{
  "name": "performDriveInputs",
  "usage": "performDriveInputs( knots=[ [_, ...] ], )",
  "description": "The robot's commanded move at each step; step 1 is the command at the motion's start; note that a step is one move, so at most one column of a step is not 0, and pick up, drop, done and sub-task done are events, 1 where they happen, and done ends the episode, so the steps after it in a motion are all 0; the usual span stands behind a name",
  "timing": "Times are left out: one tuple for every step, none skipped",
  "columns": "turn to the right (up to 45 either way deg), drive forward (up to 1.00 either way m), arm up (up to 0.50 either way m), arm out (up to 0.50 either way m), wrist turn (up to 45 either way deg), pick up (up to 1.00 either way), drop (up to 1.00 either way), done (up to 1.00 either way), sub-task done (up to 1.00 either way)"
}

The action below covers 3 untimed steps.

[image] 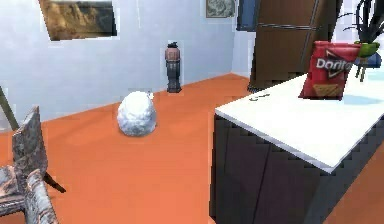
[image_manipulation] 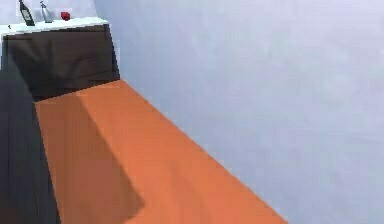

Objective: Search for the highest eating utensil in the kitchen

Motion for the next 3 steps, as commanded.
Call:
performDriveInputs(
  knots=[
    [0.0,0.45,0.00,0.00,0.0,0.00,0.00,0.00,0.00],
    [27.0,0.00,0.00,0.00,0.0,0.00,0.00,0.00,0.00],
    [0.0,0.85,0.00,0.00,0.0,0.00,0.00,0.00,0.00]
  ],
)
